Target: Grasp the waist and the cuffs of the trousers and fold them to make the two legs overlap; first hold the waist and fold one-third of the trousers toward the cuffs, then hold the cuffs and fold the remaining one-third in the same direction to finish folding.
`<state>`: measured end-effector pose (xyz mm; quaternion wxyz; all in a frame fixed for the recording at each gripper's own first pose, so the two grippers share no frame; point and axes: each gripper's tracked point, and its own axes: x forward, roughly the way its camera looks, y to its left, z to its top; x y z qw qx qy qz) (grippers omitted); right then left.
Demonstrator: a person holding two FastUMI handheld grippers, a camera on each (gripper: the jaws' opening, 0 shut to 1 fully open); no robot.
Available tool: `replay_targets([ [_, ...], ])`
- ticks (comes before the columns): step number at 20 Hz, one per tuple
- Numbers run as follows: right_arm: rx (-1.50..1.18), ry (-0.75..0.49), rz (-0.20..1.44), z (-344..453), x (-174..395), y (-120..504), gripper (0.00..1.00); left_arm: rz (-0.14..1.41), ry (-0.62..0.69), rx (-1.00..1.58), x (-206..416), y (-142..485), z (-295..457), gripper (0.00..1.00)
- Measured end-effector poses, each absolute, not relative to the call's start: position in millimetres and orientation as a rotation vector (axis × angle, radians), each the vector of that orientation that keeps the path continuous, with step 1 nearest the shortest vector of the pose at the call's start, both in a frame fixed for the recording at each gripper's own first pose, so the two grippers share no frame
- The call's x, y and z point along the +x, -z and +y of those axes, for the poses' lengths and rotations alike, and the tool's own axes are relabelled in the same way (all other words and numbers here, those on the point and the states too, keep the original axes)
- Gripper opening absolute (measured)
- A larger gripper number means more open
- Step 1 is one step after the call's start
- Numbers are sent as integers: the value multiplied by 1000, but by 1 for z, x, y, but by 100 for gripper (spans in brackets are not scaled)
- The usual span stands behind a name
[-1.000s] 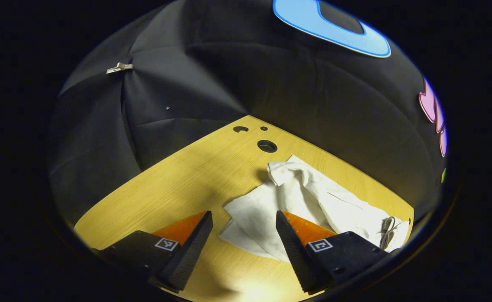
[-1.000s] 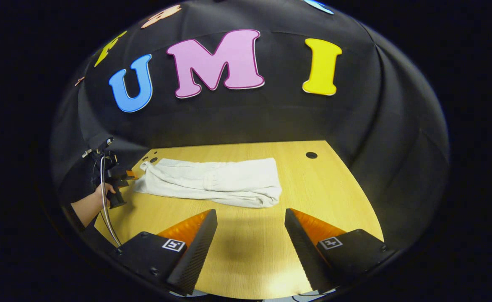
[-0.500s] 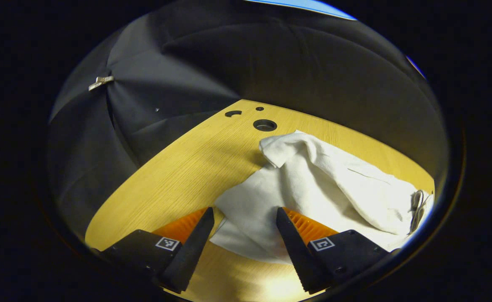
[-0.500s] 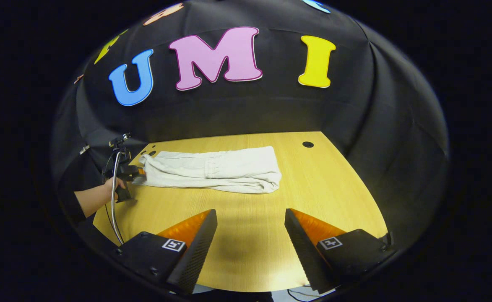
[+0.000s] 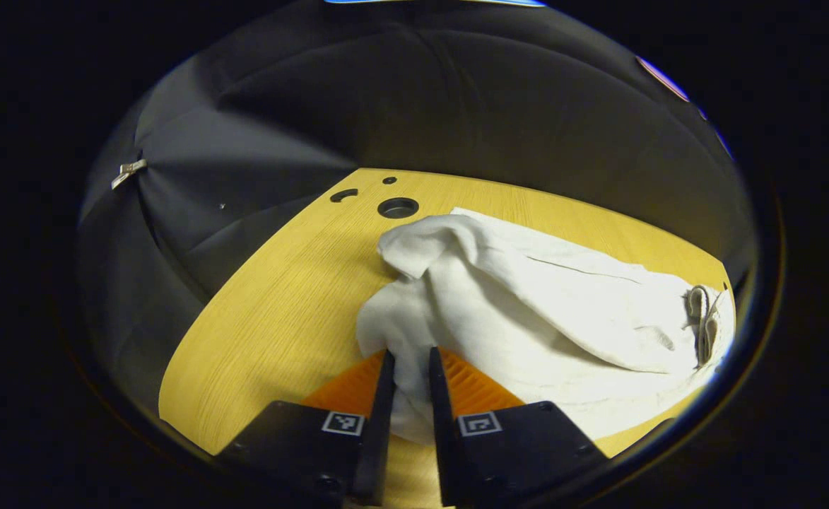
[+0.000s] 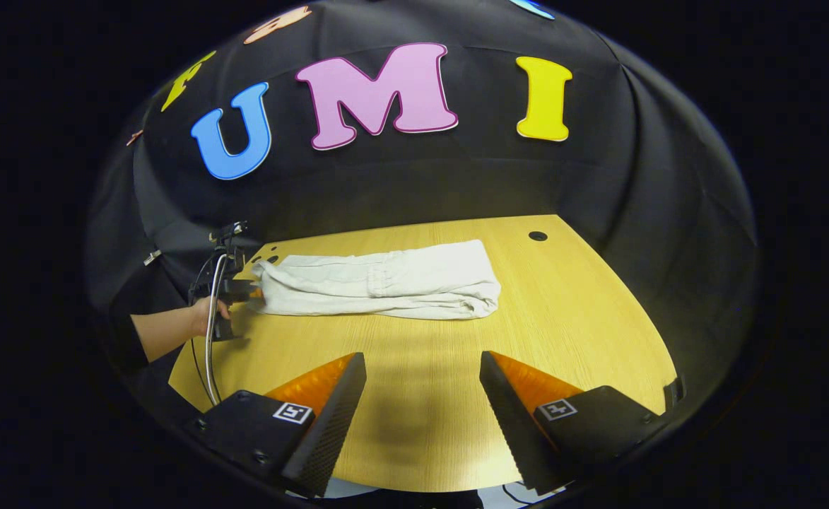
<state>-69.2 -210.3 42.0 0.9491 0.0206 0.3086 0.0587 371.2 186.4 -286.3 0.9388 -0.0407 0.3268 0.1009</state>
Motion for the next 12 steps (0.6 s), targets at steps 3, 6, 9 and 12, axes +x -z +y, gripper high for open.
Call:
replay_targets([
  [3, 43, -104, 620, -213, -67, -43, 99, 684, -169, -8, 369, 286, 178, 12],
  [6, 42, -84, 607, -220, -66, -46, 99, 678, -167, -37, 368, 285, 175, 7],
  [9, 43, -68, 597, -230, -66, -49, 99, 665, -169, -105, 365, 284, 176, 6],
  [12, 43, -42, 575, -247, -61, -50, 99, 683, -162, -134, 360, 284, 175, 6],
])
